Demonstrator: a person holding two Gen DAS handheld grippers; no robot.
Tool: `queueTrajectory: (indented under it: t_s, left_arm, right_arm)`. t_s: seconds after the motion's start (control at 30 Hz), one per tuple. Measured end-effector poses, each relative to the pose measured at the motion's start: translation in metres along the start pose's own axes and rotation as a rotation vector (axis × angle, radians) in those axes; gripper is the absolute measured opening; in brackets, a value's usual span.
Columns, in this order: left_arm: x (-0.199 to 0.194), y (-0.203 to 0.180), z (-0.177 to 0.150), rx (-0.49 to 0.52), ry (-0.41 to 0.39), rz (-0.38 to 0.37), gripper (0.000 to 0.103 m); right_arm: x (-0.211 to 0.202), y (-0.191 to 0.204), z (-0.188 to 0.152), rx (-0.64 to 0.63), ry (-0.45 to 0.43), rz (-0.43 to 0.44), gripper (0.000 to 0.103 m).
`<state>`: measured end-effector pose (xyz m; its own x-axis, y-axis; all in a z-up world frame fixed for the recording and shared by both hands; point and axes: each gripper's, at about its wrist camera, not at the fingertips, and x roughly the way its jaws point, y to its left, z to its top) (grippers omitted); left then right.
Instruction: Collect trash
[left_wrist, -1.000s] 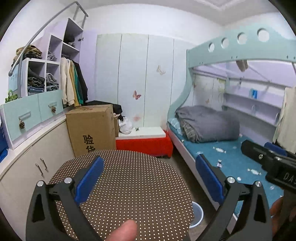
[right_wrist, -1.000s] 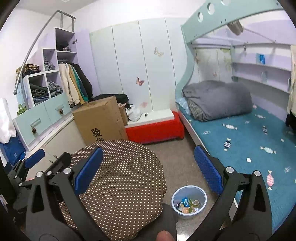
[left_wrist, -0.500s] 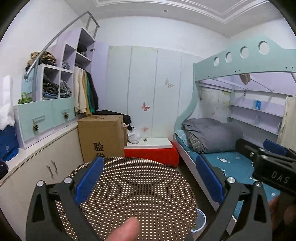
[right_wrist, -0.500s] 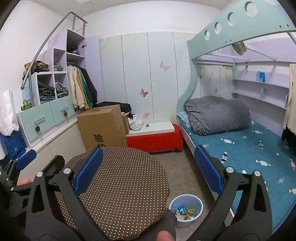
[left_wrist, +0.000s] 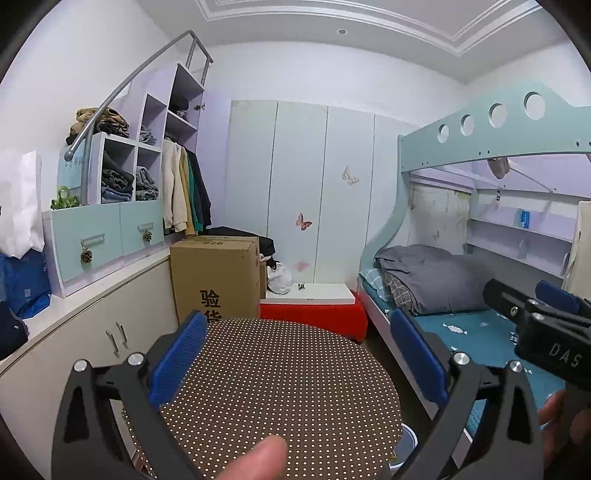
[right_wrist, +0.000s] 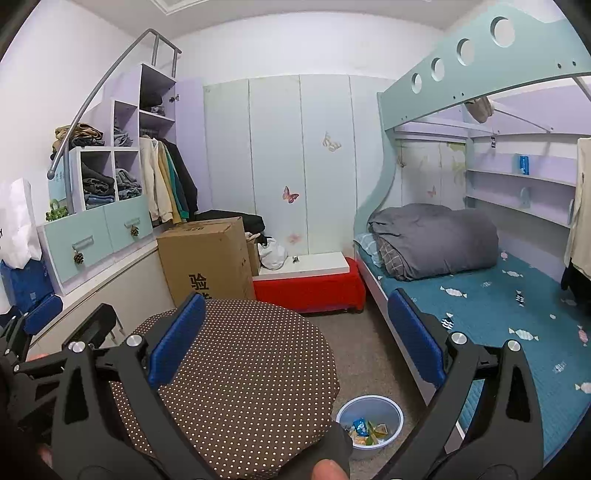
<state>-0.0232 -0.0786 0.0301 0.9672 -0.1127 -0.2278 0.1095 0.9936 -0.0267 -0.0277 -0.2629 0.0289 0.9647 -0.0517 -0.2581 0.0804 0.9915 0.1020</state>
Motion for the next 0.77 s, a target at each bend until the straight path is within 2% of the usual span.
queueTrajectory:
  t_s: [0.4, 0.77]
  left_arm:
    - [-0.0034, -0.0011, -0.0024, 0.001, -0.015, 0.013, 0.098]
    - [0.0001, 0.0003, -0.0031, -0.008, 0.005, 0.04, 0.098]
  right_arm:
    - [0.0008, 0.0064, -0.002, -0.003, 0.012, 0.006, 0.097]
    - [0.0051, 0.0069, -0.0035, 0.001, 0.022, 0.019, 0.097]
